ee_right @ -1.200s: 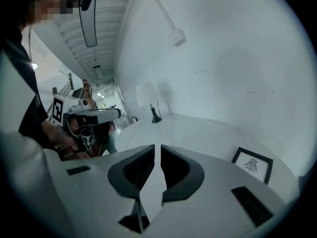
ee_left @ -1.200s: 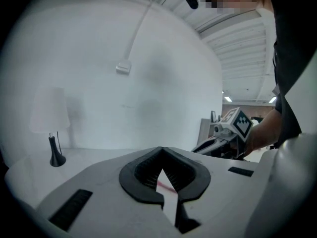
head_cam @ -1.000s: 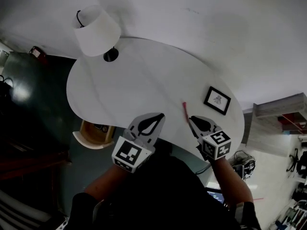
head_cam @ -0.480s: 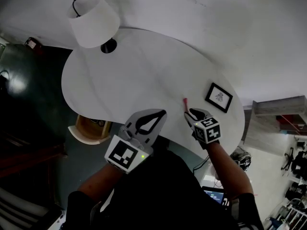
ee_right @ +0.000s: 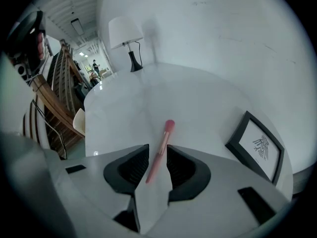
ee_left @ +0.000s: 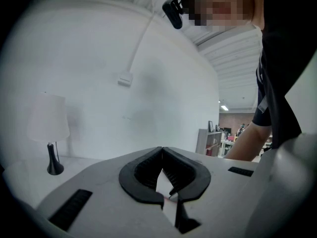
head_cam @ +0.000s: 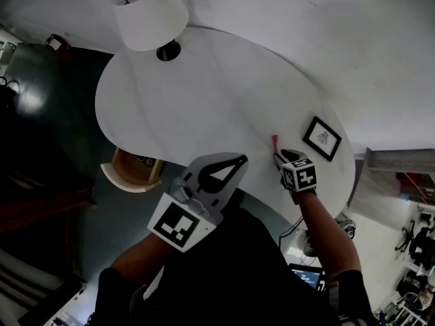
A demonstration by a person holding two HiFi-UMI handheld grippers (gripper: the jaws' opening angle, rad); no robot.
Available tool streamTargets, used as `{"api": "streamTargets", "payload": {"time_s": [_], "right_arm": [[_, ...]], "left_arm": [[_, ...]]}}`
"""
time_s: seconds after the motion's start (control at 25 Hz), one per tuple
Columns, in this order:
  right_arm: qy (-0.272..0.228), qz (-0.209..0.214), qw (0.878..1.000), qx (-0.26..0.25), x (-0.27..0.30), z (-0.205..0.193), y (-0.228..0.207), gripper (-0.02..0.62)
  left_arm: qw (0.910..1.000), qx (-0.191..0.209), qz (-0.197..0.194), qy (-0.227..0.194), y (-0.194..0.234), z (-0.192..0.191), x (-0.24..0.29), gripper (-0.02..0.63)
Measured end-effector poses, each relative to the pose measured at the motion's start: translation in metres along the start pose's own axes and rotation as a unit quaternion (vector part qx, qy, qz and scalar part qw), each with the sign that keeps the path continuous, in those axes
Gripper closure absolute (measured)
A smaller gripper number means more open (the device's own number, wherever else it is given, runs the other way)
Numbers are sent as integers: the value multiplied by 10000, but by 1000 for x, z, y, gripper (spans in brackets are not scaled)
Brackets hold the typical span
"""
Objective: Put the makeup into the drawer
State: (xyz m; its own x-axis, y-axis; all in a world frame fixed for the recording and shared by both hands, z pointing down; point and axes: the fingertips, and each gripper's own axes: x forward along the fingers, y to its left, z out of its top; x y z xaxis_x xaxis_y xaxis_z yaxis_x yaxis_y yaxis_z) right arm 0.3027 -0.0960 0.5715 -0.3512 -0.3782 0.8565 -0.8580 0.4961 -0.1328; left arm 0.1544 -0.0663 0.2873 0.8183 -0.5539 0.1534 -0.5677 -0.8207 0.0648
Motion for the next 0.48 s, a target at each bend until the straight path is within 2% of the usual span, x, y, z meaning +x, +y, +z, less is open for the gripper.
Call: {"api": "streamTargets", "payload": {"time_s": [0.24,0.48], "right_arm": [[65,-36,10000,-37,12,-7,1,508],[53,-143,9999,-52,14,-6,2,508]], "left_arm": [[9998,36,154,120,6,-7,-9,594],[9996,-97,235,125,8,-10,-12,594]]}}
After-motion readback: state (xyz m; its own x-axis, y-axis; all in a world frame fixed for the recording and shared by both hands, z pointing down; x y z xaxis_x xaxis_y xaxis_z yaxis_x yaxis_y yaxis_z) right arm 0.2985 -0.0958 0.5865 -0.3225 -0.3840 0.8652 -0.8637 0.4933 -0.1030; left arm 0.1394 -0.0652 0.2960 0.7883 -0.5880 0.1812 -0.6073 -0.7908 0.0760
